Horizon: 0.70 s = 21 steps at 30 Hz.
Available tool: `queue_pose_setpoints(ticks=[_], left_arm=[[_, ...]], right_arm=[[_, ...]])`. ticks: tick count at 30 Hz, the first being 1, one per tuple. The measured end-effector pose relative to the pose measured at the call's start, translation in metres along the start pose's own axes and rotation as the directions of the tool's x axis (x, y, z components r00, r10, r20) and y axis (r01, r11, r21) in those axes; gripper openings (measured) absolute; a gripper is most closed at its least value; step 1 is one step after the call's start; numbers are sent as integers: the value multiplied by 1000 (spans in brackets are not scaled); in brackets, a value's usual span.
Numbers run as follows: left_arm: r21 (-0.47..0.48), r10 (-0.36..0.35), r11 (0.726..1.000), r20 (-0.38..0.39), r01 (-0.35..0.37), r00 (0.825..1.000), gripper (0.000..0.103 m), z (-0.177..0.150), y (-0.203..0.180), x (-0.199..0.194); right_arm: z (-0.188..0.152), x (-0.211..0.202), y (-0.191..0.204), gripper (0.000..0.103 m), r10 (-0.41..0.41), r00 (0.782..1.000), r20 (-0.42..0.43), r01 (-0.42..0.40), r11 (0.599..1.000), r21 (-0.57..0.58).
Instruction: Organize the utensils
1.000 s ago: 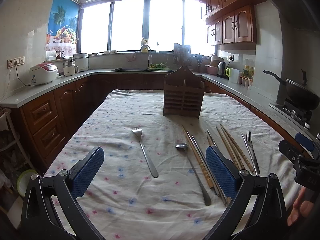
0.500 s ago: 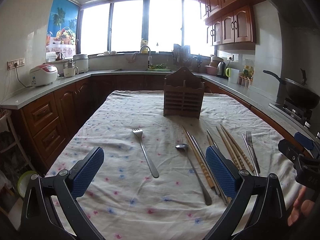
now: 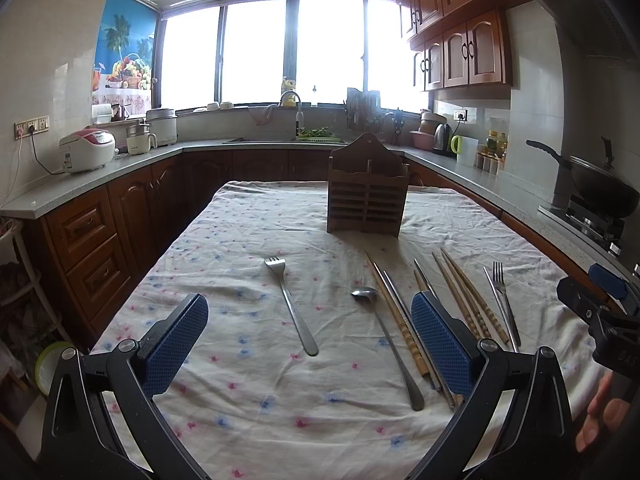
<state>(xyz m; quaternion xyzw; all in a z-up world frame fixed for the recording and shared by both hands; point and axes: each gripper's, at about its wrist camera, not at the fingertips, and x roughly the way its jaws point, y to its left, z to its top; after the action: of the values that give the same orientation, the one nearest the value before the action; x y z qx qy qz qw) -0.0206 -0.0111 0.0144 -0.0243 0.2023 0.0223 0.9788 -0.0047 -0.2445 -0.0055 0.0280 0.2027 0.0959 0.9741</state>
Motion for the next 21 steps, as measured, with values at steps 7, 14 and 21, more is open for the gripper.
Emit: queue_pose_setpoints(ticks=[7,14,21], left_arm=[[1,0,1000,2,0,1000,103,0,1,1],[5,0,1000,3,0,1000,103,-1,0,0],[5,-4,1000,-1,4,1000,103,-1,0,2]], right_arm=[[0,0,0,103,6,1000,0,-6,1000,3],[1,0,-1,103,8,1000,1,-8,1000,8],[1,0,-1,103,8,1000,2,-8,1000,8]])
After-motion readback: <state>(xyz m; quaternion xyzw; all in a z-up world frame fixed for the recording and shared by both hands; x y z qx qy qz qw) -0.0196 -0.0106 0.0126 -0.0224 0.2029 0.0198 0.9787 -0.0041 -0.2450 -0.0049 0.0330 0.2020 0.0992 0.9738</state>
